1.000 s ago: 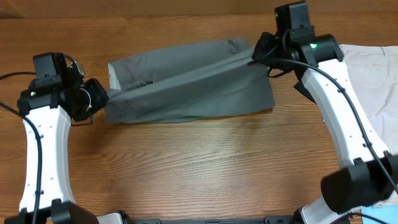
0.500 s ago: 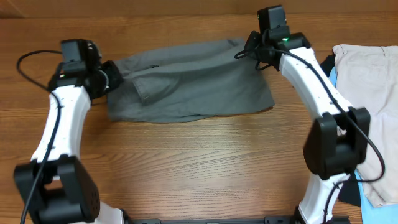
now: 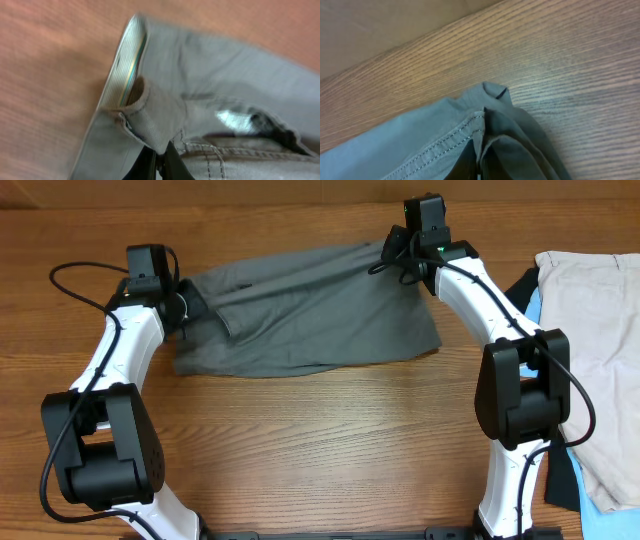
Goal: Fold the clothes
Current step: 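Lay the folded edge down at the top and release both grippers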
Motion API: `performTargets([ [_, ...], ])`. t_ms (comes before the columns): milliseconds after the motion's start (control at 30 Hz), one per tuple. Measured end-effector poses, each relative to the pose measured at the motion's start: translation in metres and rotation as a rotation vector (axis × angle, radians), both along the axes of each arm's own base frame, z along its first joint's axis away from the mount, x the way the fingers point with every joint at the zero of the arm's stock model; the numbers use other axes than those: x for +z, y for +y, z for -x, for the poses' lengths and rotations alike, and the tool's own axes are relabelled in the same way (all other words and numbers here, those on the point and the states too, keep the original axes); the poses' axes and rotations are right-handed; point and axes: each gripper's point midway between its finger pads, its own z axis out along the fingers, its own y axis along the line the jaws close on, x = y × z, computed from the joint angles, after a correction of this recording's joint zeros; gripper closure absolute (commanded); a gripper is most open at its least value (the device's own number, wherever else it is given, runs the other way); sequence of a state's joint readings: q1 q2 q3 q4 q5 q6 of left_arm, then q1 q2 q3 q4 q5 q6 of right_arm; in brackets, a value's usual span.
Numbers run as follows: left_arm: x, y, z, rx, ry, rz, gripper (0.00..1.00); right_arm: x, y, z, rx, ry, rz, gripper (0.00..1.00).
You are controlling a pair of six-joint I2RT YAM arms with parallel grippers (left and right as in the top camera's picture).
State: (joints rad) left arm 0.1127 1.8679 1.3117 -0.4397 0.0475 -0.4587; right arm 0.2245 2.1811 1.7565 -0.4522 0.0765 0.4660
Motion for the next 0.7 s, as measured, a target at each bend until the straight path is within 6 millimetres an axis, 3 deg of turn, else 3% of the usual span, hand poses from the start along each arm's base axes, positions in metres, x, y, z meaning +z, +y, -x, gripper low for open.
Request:
performTargets([
  [300, 0.008, 0.005, -0.011, 0.016, -0.055, -0.018, 0.94, -0.019, 0.001, -0.008, 0.010, -0.002, 0.011, 0.96],
  [433, 0.009, 0.008, -0.013, 0.029, -0.063, -0.040, 0.82, -0.029, 0.003, -0.012, 0.014, -0.008, 0.010, 0.93],
  [533, 0.013, 0.015, -0.016, 0.052, -0.081, -0.066, 0.79, -0.030, 0.002, -0.016, 0.010, -0.022, 0.013, 0.90],
  [600, 0.017, 0.019, -0.021, 0.062, -0.106, -0.085, 0.59, -0.027, 0.002, -0.020, 0.003, -0.041, 0.011, 0.74],
  [700, 0.023, 0.022, -0.027, 0.074, -0.142, -0.098, 0.58, -0.024, 0.001, -0.025, -0.002, -0.067, 0.011, 0.59],
])
